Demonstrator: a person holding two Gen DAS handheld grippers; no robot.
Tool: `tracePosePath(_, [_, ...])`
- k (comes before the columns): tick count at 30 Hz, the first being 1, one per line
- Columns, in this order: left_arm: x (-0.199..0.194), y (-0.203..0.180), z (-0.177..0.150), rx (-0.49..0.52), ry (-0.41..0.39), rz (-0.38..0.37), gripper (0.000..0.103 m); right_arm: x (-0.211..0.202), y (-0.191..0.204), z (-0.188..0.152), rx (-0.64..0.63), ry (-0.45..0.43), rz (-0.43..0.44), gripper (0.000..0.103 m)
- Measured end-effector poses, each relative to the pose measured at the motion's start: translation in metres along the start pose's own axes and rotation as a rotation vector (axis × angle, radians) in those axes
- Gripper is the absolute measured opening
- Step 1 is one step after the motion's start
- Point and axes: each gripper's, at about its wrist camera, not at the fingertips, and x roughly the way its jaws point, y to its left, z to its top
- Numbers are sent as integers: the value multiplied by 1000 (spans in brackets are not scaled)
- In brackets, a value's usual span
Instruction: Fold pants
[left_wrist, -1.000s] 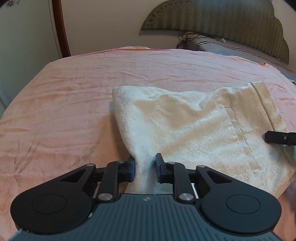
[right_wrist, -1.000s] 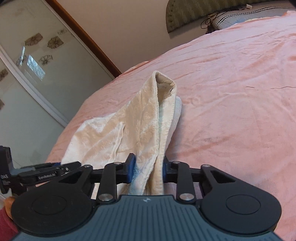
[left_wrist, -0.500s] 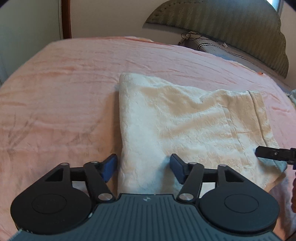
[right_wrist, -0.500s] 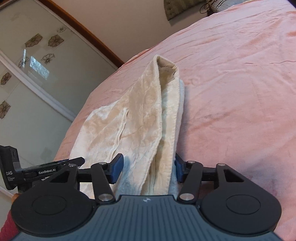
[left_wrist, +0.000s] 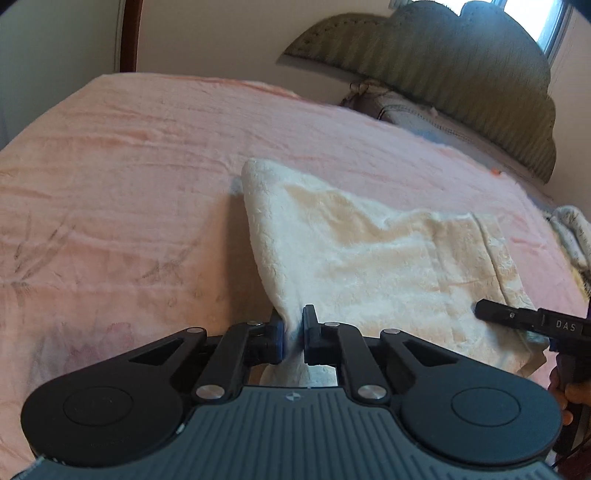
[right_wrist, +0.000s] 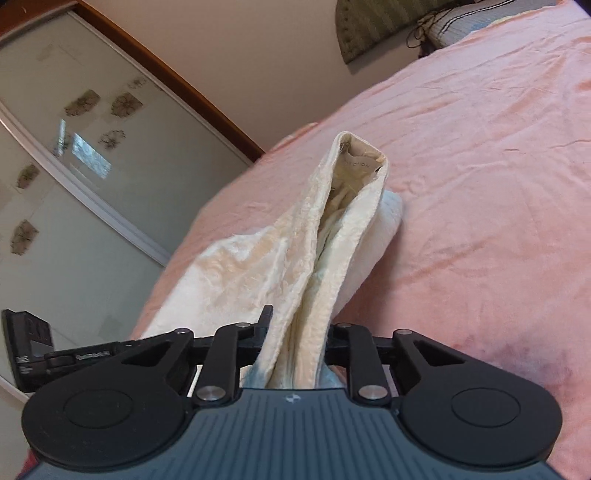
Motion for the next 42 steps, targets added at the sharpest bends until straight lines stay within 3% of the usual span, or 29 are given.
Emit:
tracePosePath(2, [4,-1,-7,8,6,32,16,9,-5,-4,-30,40,-101,43])
tracePosePath(3, [-2,-2,-10,16,-14,51,20,3,-3,-6,-37,17,-109,44])
tracePosePath(4, [-11,-4,-12,32,-41,83,37,-7,4,-7,-65,-13,-152,44])
tracePosePath(7, [-45,-11,-26,80,-131,170,39,-42,52,-23,-297,-183,-397,47])
tracePosePath(8, [-52,-15,-30,90,-147,174,45,-50,70,-32,-392,-218,-430,47])
tracePosePath(10, [-57,-24,-40,98,-137,160,62,-55,96,-49,-513,-184,-347,46])
tracePosePath(12, [-46,-37,-49,143,-96,154,63,-40,102,-58,-531,-90,-293,44])
tracePosePath(15, [-28,-43,-61,176,-77,224,64,-13,88,-64,-499,-33,-345,43])
tracePosePath(18, [-43,-38,-60,123,-94,184,60,-22,84,-62,-405,-57,-315,43])
tracePosePath(23, [-59,-47,-64,124,-138,164,65,-31,99,-69,-433,-74,-331,44])
tracePosePath(27, [-31,-48,-68,120,-66,202,69,-17,90,-72,-440,-42,-376,44])
tracePosePath(31, [-50,-44,-70,82,-91,163,68,-33,108,-78,-448,-93,-374,45])
tracePosePath(34, [-49,-52,-75,100,-80,195,71,-36,115,-86,-465,-102,-352,49])
tracePosePath(36, [-43,-56,-78,101,-48,207,71,-25,104,-88,-442,-70,-352,57])
tracePosePath(42, [-47,-65,-91,142,-58,218,71,-45,117,-96,-404,-121,-342,59])
